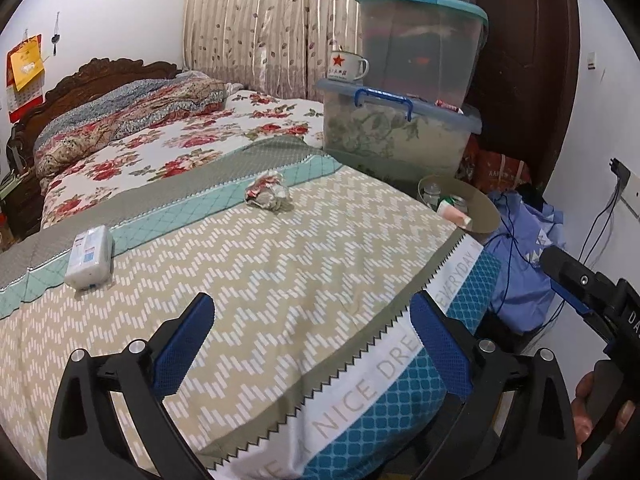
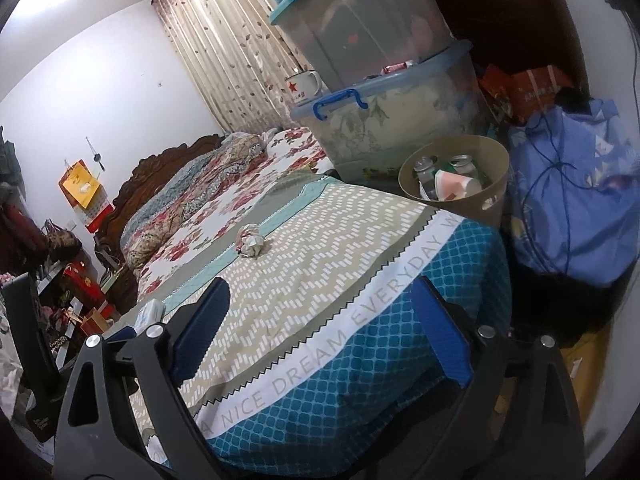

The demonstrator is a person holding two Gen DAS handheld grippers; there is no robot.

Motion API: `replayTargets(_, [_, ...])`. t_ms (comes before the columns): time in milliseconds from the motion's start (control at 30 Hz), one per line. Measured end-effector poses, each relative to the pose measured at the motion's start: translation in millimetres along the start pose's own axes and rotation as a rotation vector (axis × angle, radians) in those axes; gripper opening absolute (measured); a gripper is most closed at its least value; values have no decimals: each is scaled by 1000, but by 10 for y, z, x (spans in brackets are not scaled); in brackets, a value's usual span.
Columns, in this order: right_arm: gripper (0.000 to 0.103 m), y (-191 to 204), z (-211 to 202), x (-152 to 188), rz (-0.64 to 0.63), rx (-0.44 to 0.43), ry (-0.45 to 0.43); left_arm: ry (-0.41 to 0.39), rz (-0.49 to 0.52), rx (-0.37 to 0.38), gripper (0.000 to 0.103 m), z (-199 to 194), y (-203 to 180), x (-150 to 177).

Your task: Collect trash

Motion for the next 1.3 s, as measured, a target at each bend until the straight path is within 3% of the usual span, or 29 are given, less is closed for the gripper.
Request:
replayTargets(333, [92,-89,-46,-21,17,-6,-3,19,23,-17,94,-64,-152,82])
replayTargets(633, [92,-57,-16,9,13,-13,18,63,18,-82,94,-32,-121,173])
replayTargets(767, [99,7,55,69,-16,0,43,80,18,-112,94,-68,-98,236])
replayTargets(967, [99,78,138,168,-53,16,66,13,6,-133,94,-290,-51,270])
replayTargets(1300, [99,122,125,166,-61,8,59,-36,57,-207,94,-453,-40,231])
Point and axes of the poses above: each gripper's, at about its wrist camera, not at the fingertips, and z roughly the way its jaws point, y to its left, x to its underside, the point moved 5 cm from there along z, roughly the way its jaws point, and after that the axes turned 2 degrees about z, right-handed, at the moved point
